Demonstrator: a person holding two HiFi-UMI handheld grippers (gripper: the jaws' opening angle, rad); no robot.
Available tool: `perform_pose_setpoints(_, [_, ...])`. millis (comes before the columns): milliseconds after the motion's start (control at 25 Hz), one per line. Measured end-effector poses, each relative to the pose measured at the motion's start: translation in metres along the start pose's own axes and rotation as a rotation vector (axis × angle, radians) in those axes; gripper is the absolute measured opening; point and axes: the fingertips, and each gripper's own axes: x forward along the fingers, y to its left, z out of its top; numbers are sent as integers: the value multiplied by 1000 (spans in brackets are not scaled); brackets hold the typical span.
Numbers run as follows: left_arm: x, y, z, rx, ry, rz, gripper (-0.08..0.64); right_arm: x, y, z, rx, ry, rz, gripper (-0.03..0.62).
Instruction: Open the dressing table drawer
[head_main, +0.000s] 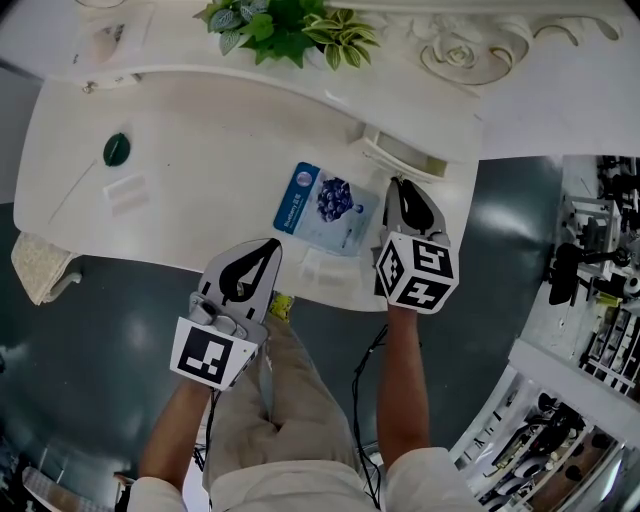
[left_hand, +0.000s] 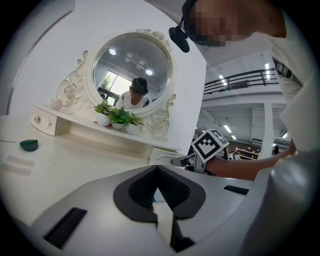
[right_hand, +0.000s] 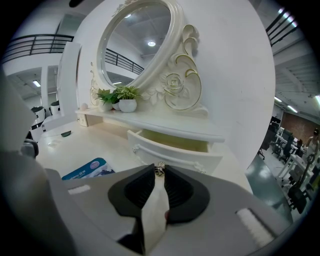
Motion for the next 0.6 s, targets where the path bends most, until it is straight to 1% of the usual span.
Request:
perform_pose_setpoints(200, [0,-3,-2,20,0,-9,8,0,1,0,-40,24,12,67])
perform_pose_setpoints(480, [-1,-9,-4,8,16,-18,8,-2,1,-1,-66,29,9,56])
perform_pose_setpoints(600, [-2,-5,-2,19,0,-14,8,-2,1,-1,-111,38,28,52])
